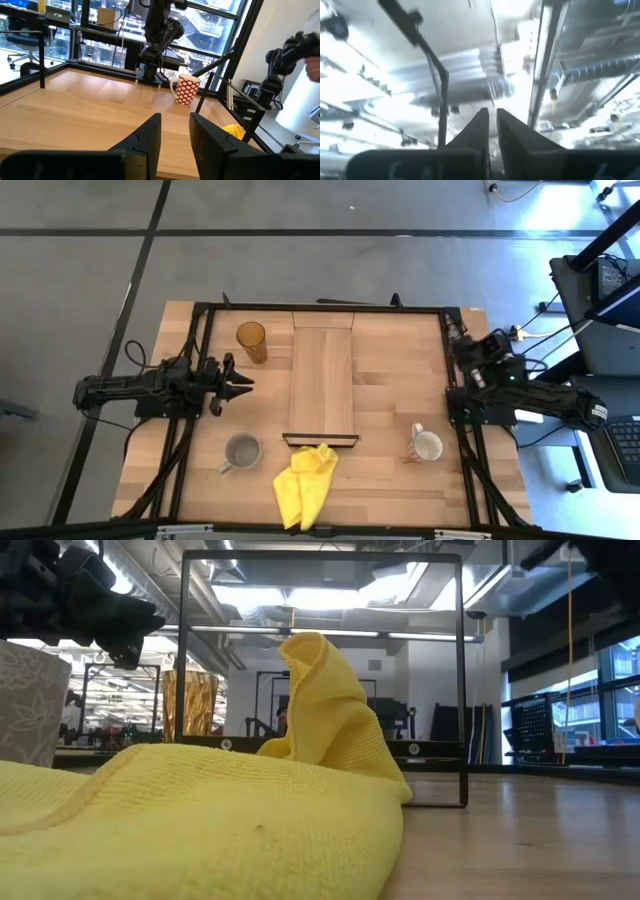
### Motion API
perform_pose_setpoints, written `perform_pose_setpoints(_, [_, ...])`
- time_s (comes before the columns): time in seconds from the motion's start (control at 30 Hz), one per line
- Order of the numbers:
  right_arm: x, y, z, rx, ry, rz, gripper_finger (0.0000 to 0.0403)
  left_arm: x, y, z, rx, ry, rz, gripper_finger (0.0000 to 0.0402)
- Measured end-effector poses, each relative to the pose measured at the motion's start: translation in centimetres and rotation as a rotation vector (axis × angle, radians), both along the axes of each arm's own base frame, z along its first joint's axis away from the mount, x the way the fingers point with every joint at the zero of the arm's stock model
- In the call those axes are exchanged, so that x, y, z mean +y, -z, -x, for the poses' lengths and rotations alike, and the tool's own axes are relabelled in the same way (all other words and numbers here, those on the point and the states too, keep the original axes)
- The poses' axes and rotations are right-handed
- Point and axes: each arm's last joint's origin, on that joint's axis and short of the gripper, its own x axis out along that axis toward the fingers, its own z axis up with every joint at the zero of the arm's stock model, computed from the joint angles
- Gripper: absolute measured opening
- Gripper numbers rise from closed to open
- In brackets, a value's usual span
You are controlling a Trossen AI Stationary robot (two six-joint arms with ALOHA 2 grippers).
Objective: Stack small to large cups/mugs on shelf
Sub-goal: Put the red patterned mug on the shelf
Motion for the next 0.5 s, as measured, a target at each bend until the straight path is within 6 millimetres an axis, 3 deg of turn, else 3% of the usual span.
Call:
perform_pose_setpoints(0.13, [-0.1,-3.9,-0.2,-0.027,-0.045,-0.005,0.0039,0.0,0.0,0.0,0.000,0.000,0.000,0.0096])
perform_pose_setpoints(0.3, [0.3,-11.9,-0.1,-0.039,-0.029,0.147,0.0039,0.0,0.0,0.0,0.000,0.000,0.000,0.0096])
perform_pose_setpoints(0.5, [1.0,-17.7,-0.1,0.176,-0.110,0.336,0.0039,0.0,0.0,0.0,0.000,0.000,0.000,0.0096])
